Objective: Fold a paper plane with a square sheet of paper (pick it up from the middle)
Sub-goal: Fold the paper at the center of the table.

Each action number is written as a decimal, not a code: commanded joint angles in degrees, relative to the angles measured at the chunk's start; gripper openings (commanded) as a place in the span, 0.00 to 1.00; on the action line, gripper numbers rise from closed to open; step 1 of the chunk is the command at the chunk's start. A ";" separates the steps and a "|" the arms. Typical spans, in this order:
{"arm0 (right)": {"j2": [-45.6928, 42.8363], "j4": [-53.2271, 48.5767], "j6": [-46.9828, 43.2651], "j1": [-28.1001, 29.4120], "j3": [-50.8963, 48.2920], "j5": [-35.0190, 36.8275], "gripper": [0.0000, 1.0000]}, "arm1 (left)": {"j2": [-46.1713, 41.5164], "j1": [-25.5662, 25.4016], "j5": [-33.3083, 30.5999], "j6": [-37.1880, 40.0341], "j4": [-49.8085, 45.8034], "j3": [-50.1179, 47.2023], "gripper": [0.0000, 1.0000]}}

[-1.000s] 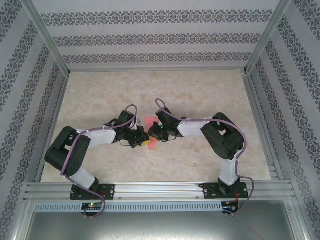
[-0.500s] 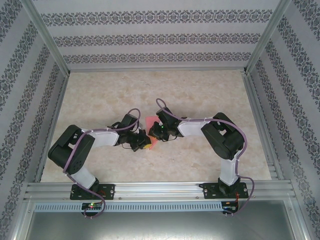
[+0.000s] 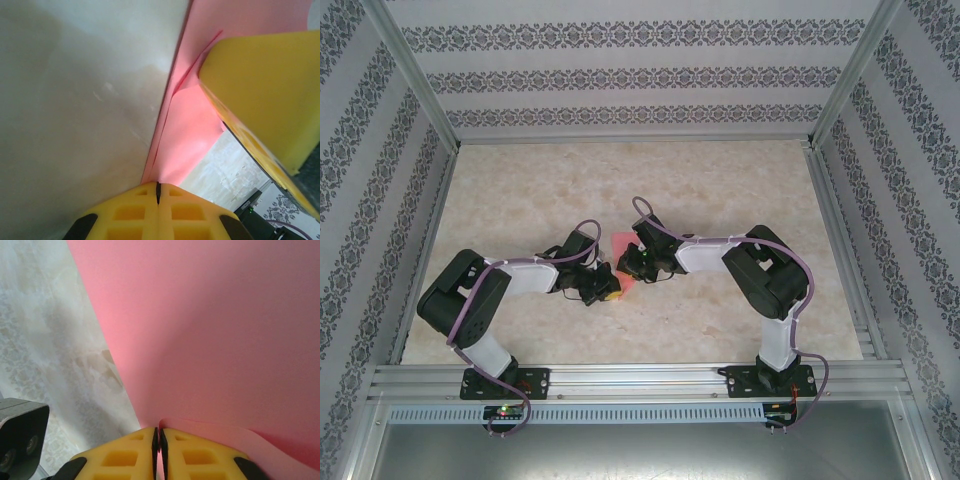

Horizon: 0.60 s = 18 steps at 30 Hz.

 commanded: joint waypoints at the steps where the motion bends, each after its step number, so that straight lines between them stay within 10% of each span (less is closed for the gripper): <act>1: 0.72 -4.78 -0.95 -0.29 -0.64 1.20 0.17 | 1.26 -0.58 -4.52 1.93 -5.40 0.31 0.00; 10: -6.89 -9.10 -7.34 -3.54 2.74 -0.37 0.29 | 1.63 -0.59 -4.82 2.96 -7.67 0.98 0.00; 18: -8.35 -10.25 -8.97 -3.44 0.45 -0.73 0.21 | 1.37 -0.57 -4.46 3.91 -8.32 2.86 0.00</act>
